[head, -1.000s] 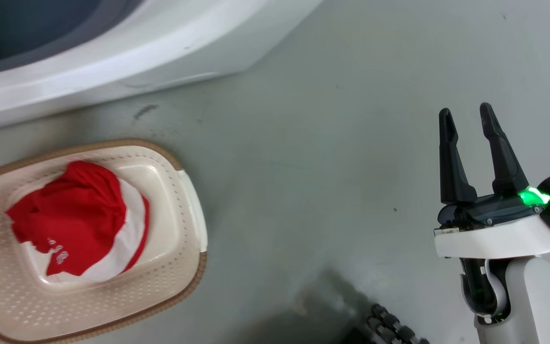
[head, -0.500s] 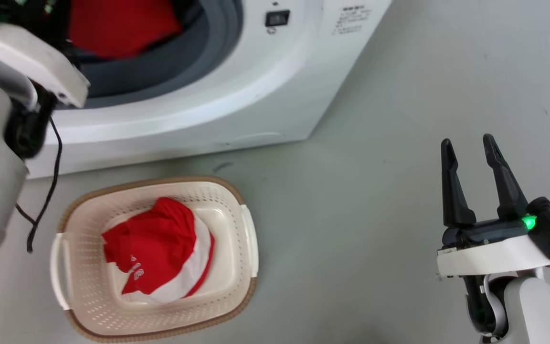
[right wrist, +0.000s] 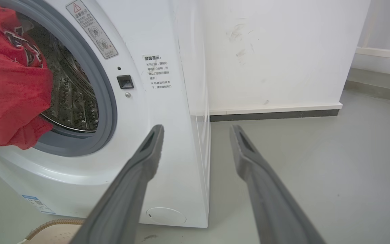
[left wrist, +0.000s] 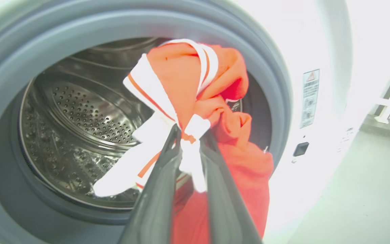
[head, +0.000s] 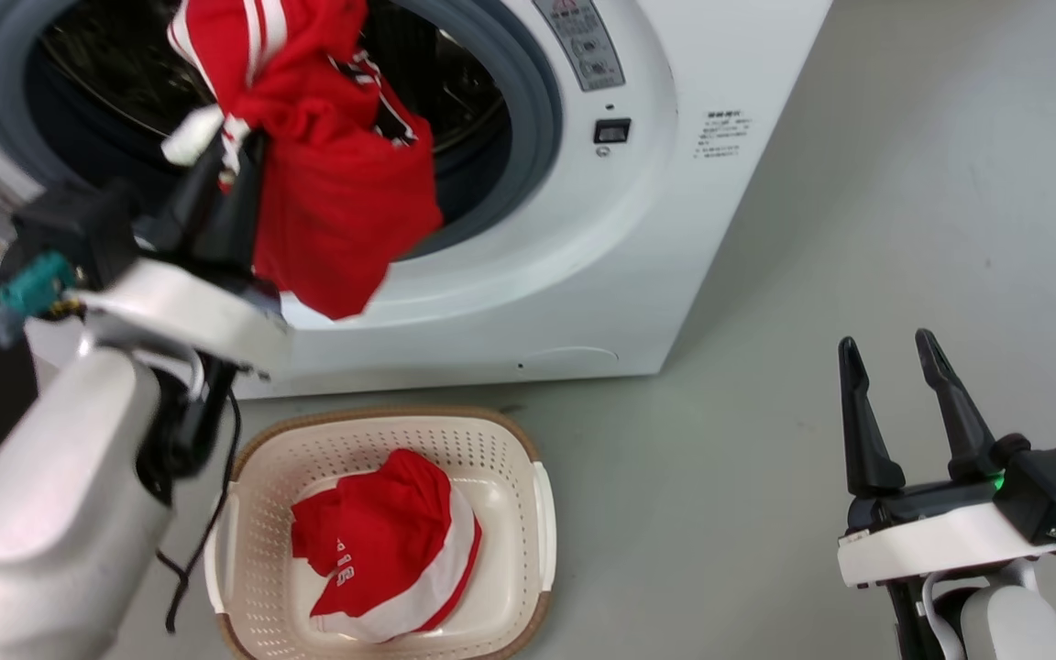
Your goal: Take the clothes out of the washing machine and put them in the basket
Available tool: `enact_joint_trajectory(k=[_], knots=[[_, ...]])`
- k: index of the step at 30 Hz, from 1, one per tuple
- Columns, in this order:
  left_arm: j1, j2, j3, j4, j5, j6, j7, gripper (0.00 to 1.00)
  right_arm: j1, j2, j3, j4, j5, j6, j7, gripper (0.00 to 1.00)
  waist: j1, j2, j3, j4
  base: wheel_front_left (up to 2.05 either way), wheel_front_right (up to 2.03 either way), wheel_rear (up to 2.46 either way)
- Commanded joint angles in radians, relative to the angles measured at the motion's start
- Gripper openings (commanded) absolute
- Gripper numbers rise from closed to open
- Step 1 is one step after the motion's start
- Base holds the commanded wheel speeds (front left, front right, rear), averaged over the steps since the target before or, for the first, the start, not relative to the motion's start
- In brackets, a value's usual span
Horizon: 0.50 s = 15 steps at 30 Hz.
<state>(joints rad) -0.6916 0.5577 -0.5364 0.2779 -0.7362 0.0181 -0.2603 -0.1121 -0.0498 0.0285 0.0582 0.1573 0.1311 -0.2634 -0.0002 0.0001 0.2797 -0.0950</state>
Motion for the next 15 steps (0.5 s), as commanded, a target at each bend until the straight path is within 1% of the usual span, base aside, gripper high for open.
enact_joint_trajectory(k=[1, 4, 8, 11, 14, 15], knots=[[0.064, -0.01, 0.02, -0.052, 0.014, 0.011, -0.007, 0.0, 0.017, -0.001, -0.002, 0.005, -0.002, -0.001, -0.002, 1.0, 0.0002, -0.0001, -0.04, 0.029, 0.0, 0.0, 0.0], [0.165, -0.023, 0.037, -0.145, 0.029, 0.024, -0.006, 0.0, 0.032, -0.001, -0.008, 0.006, -0.005, -0.001, -0.002, 1.0, 0.0002, -0.0001, -0.06, 0.046, 0.0, 0.0, 0.0], [0.277, -0.048, 0.027, -0.236, 0.022, 0.028, -0.006, 0.0, 0.044, -0.001, -0.002, 0.007, -0.018, -0.001, -0.002, 1.0, 0.0002, -0.0001, -0.068, 0.066, 0.0, 0.0, 0.0], [0.327, -0.061, 0.009, -0.254, 0.016, 0.024, -0.006, 0.0, 0.046, -0.001, -0.001, 0.005, -0.025, -0.001, -0.002, 1.0, 0.0002, -0.0001, -0.059, 0.073, 0.0, 0.0, 0.0], [0.351, -0.073, -0.006, -0.242, 0.013, 0.016, -0.006, 0.0, 0.041, -0.001, 0.002, 0.003, -0.028, -0.001, -0.002, 1.0, 0.0002, -0.0001, -0.048, 0.074, 0.0, 0.0, 0.0], [0.362, -0.084, -0.027, -0.213, 0.015, 0.005, -0.006, 0.0, 0.032, -0.001, 0.005, 0.0, -0.032, -0.001, -0.002, 1.0, 0.0002, -0.0001, -0.031, 0.071, 0.0, 0.0, 0.0]])
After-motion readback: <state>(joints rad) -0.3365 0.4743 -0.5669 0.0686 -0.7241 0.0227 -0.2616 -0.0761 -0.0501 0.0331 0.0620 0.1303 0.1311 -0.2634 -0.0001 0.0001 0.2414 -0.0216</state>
